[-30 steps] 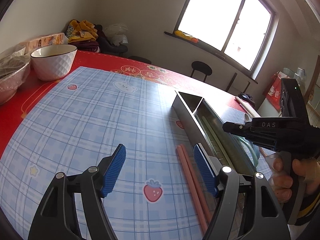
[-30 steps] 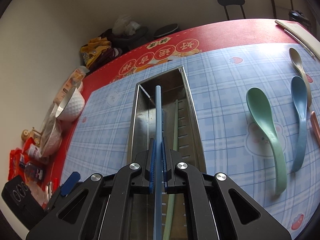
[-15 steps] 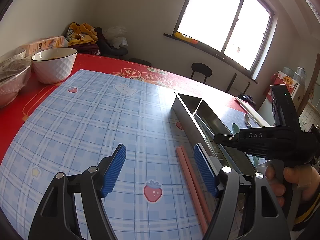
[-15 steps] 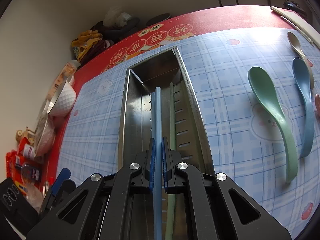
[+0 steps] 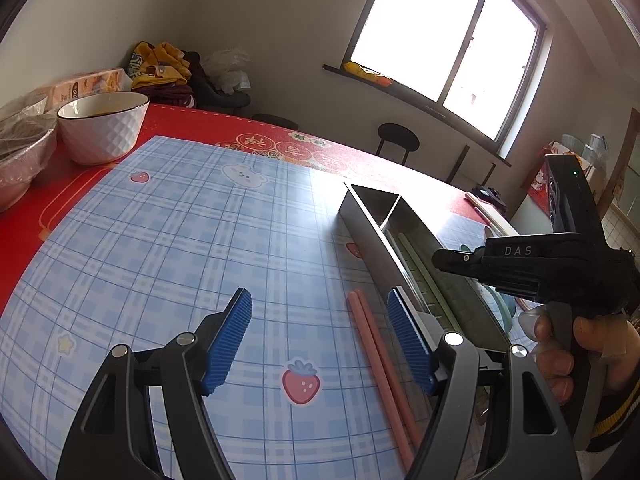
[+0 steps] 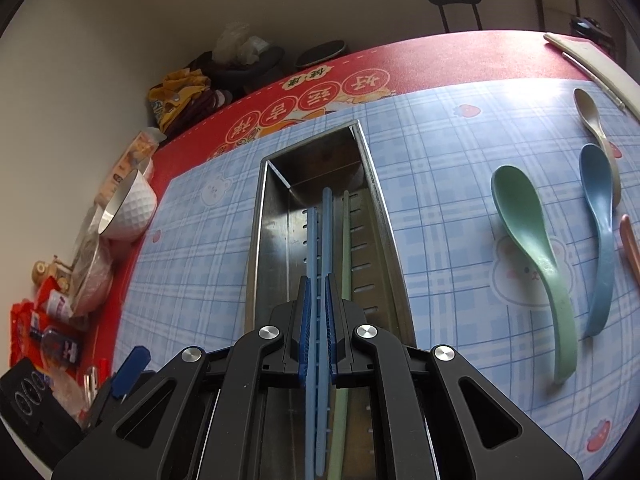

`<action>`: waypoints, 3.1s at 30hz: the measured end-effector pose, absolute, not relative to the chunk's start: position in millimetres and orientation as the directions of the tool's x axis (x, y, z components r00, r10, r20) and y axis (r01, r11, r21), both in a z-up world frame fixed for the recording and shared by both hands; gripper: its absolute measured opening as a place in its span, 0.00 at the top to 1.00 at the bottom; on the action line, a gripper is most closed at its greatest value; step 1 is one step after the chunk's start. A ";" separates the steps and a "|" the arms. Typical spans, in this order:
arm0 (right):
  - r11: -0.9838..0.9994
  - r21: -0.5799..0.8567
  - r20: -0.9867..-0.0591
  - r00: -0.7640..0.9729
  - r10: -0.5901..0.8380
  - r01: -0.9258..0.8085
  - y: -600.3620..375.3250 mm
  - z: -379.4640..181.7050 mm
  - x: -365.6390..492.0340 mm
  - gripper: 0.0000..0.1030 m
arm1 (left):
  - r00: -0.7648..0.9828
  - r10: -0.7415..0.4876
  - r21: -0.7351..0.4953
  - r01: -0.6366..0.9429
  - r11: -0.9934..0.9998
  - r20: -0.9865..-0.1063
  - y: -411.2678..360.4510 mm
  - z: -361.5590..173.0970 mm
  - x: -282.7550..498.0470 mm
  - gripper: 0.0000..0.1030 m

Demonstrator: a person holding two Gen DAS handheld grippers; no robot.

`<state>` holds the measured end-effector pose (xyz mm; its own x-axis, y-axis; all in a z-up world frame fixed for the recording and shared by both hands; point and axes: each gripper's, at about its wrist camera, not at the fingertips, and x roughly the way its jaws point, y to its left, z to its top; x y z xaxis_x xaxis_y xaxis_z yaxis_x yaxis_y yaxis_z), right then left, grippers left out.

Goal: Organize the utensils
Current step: 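Lower the blue chopstick into the steel caddy and open the right tool, then close left tool on a pink chopstick while right tool grasps the green spoon, then lift the pink chopstick toward the caddy with left tool while right tool lifts the green spoon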

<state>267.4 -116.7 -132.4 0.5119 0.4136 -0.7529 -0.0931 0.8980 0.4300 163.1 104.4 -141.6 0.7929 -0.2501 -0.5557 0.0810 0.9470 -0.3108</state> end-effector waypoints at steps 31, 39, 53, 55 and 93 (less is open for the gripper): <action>0.902 0.420 -0.536 0.773 0.339 -0.105 -251.3 -138.3 187.3 0.92 | 0.603 -0.229 -0.179 0.143 0.973 -0.764 44.2 -161.4 148.1 0.79; 0.872 0.475 -0.517 0.765 0.384 -0.117 -258.4 -142.4 185.9 0.92 | 0.584 -0.163 -0.107 0.130 0.986 -0.795 31.2 -168.2 160.1 0.80; 0.857 0.502 -0.512 0.760 0.401 -0.114 -263.0 -144.6 185.6 0.92 | 0.604 -0.041 0.028 0.105 0.994 -0.796 28.4 -170.6 161.7 0.86; 0.855 0.506 -0.510 0.760 0.403 -0.113 -264.1 -144.9 185.1 0.92 | 0.620 -0.037 0.041 0.112 0.993 -0.784 26.9 -171.6 158.7 0.86; 0.922 0.364 -0.697 0.619 0.362 -0.129 -243.2 -150.4 244.1 0.76 | 0.699 -0.157 -0.169 0.053 0.984 -0.697 61.8 -160.3 146.8 0.94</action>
<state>244.1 -243.2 -150.4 0.6190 0.3620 -0.6970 -0.1294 0.9223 0.3642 146.8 61.8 -160.3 0.6991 -0.1574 -0.6974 0.0532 0.9842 -0.1688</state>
